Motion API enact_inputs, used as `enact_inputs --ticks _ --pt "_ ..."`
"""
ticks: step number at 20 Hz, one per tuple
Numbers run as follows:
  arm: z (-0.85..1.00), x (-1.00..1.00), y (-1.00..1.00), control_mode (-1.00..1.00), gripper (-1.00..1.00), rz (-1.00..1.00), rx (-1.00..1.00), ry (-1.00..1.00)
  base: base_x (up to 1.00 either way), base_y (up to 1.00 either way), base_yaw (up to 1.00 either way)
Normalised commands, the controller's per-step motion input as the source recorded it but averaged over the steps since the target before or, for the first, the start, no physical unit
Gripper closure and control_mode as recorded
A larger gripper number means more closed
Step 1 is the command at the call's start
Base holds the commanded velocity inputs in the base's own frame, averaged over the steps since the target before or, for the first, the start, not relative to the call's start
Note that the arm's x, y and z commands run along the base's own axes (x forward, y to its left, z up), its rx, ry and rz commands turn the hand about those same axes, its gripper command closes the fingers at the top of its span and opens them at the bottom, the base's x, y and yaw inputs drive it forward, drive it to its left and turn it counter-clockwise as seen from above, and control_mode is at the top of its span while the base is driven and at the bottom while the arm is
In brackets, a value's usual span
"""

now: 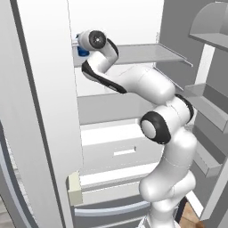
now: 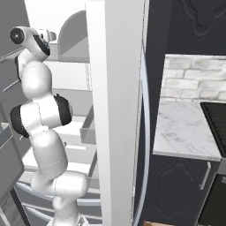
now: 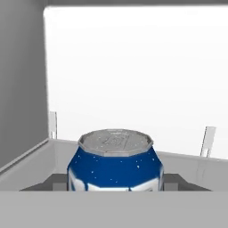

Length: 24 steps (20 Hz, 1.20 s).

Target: Open the fridge, grab two sodas, and place both sodas inside the bowl with ice on the dining counter.

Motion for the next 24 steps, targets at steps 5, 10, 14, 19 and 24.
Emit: enact_inputs --ticks 5,10,14,19,24 --pt "0.01 -0.79 -0.28 -1.0 1.0 0.0 0.0 -0.07 0.0 0.0 0.0" --pt "0.32 -0.65 -0.2 -1.0 1.0 0.0 0.0 0.0 0.0 0.0 0.0" --pt "0.52 -0.4 -0.24 -1.0 1.0 0.0 0.0 0.06 0.0 0.0 0.0" --pt "0.38 -0.35 -0.36 -1.0 1.0 0.0 0.0 0.12 0.0 0.0 0.0" --pt "0.06 -0.71 -0.48 -1.0 1.0 0.02 0.0 0.04 0.0 0.0 0.0"
